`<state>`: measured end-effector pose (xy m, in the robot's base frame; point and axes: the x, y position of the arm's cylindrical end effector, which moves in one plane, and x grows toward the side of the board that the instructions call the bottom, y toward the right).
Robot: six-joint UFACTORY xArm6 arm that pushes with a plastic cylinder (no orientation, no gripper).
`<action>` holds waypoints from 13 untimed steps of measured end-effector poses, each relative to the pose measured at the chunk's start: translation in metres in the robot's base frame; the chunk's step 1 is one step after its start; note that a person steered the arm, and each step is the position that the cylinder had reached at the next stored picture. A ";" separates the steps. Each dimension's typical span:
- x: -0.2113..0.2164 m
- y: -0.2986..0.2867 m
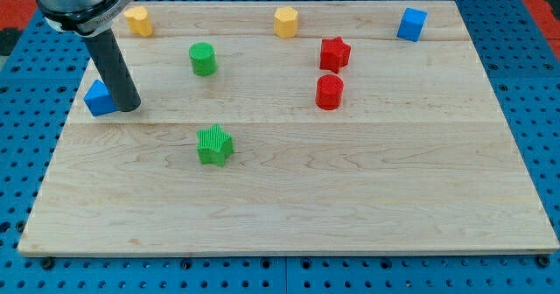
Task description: Slide the green circle to the center right
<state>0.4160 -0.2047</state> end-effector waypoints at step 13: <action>0.003 0.237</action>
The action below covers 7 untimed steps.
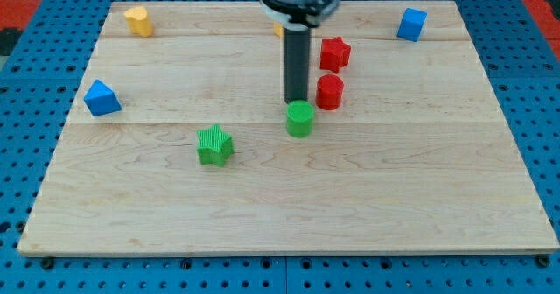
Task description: Slide the green circle to the center right
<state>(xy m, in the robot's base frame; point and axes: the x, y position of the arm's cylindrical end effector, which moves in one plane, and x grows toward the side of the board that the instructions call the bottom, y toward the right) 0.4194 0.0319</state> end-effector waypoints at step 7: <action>0.044 0.112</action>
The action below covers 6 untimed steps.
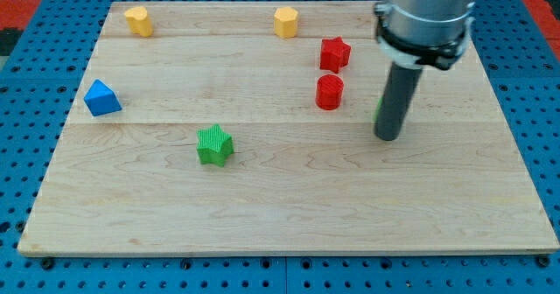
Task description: Slide the green circle to the center right
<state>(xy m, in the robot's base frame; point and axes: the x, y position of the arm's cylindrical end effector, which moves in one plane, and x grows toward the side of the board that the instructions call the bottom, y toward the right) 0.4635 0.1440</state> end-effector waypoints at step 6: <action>-0.036 0.032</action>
